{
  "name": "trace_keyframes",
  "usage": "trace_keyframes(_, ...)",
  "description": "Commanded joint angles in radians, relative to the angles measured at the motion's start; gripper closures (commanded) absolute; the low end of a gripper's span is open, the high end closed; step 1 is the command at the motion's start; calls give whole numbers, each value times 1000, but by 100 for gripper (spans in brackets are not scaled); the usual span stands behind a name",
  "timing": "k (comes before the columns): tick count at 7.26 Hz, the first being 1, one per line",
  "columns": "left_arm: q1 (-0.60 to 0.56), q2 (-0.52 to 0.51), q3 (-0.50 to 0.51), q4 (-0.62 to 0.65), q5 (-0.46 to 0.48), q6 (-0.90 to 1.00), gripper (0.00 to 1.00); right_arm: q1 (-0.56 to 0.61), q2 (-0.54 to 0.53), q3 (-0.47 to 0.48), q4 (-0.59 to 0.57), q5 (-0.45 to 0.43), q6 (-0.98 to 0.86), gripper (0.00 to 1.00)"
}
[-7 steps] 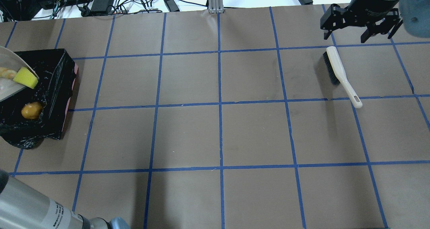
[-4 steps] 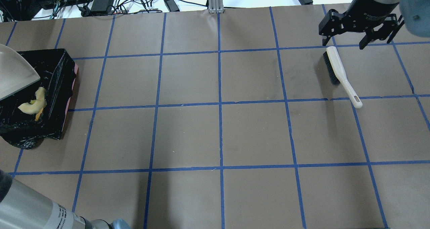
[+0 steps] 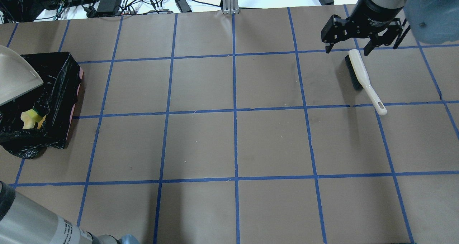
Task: Sweep and dump trash into bin
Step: 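Tilt the dustpan over the bin with the left gripper while the right releases the brush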
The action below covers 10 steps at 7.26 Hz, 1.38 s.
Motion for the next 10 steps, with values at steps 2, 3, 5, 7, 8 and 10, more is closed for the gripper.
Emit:
trace_keyframes(2,-2,32,4,-131,-52,-72,96,45,24,1,-1,-1,0,0)
trace_keyframes(3,-8,51,4,-206,-84,-139,97,45,10,1,11,-4,0,0)
trace_keyframes(5,-57,75,4,-320,-111,-296,97,47,-25,2,29,-5,0,0)
trace_keyframes(7,-149,82,4,-429,-158,-533,98,47,-33,2,51,-15,0,0)
trace_keyframes(8,-213,62,-1,-455,-160,-650,97,47,-33,2,51,-18,-2,0)
trace_keyframes(10,-325,34,-24,-455,-149,-919,97,45,-30,2,49,-19,-17,0)
